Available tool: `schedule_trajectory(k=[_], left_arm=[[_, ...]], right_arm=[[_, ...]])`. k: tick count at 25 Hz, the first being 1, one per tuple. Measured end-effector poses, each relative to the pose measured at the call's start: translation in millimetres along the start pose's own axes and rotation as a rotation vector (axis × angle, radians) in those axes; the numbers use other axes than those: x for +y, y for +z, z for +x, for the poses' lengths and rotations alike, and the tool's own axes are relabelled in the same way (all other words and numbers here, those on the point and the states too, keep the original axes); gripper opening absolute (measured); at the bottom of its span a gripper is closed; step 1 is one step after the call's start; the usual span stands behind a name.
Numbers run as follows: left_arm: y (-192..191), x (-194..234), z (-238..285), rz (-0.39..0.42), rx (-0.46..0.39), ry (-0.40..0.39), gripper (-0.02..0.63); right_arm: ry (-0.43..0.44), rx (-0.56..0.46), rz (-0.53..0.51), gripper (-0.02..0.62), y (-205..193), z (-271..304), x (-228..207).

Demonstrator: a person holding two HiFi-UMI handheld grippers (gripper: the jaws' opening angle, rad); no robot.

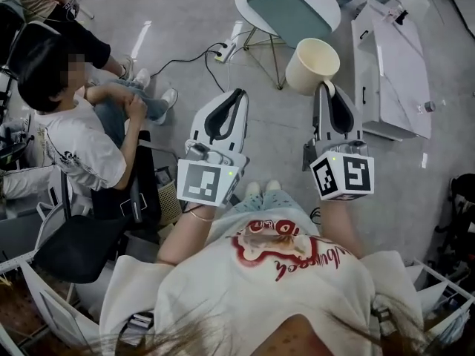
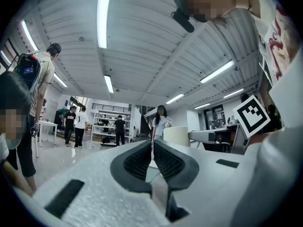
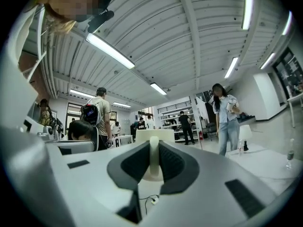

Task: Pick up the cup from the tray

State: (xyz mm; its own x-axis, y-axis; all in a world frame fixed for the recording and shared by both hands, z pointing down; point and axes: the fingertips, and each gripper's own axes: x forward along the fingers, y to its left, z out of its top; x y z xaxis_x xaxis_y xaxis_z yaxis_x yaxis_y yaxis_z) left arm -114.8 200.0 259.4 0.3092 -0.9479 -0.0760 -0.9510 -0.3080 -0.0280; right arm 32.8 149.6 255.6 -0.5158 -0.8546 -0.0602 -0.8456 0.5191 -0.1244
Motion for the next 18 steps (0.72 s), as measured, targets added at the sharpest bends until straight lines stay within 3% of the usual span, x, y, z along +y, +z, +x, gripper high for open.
schedule_trajectory(k=[7,18], left_arm=[[11.5,-31.0,-11.1,-0.046,-0.013,-0.019,0.028],[11.6,-50.5,-22.2,-0.005,-0.011,-0.005,0.028]], right_arm=[[0.011,-0.017,-0.027,0.052,15.5,-27.5,4.7],[0.058,-0.012,-0.026,0.052,12.3,-47.3,13.8]])
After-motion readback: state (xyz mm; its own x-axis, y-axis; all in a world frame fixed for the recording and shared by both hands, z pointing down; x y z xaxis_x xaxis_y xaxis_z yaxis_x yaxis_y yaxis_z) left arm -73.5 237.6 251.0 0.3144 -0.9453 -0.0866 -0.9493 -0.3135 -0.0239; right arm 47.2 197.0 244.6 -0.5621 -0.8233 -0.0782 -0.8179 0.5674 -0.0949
